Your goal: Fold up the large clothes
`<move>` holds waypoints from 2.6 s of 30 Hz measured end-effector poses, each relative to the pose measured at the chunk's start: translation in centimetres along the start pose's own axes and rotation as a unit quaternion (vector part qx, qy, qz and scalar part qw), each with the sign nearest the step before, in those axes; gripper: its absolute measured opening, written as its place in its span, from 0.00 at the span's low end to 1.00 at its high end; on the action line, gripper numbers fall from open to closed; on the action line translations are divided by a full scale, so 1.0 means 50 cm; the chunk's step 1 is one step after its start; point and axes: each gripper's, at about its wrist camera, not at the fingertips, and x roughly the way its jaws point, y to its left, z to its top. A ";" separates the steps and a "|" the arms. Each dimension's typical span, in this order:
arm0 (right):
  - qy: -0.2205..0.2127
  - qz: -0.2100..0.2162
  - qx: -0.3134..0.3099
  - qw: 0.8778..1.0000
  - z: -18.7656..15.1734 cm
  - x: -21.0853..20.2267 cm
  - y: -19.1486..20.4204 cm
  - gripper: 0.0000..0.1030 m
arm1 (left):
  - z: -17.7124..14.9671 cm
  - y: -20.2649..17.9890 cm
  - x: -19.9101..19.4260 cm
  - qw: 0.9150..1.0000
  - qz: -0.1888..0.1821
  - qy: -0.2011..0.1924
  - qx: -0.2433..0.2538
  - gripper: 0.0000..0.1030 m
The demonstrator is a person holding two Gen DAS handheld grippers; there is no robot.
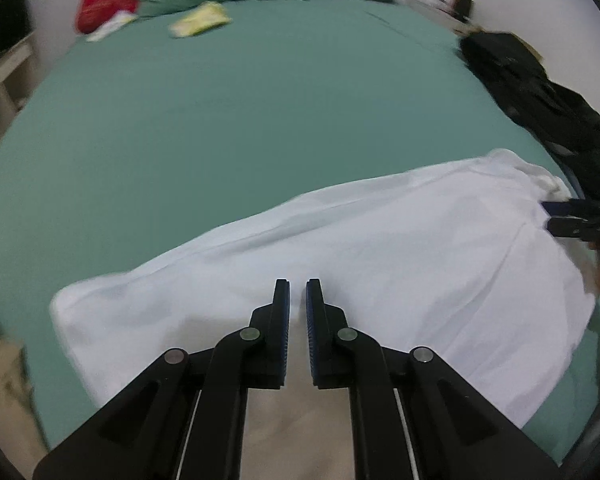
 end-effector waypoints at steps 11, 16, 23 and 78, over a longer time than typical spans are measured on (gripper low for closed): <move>-0.074 -0.167 -0.018 0.983 0.042 -0.036 -0.078 0.81 | 0.075 0.027 0.072 0.998 0.055 -0.038 -0.015 0.09; -0.133 -0.188 0.002 0.973 -0.003 -0.139 -0.068 0.81 | 0.014 0.140 -0.019 0.988 0.096 -0.071 -0.099 0.11; -0.123 -0.163 0.093 0.974 -0.143 -0.178 -0.051 0.81 | -0.191 0.221 -0.147 0.968 0.095 -0.089 -0.213 0.42; -0.108 -0.175 0.087 0.975 -0.334 -0.264 0.119 0.60 | -0.481 0.052 -0.336 0.981 0.052 -0.042 -0.184 0.34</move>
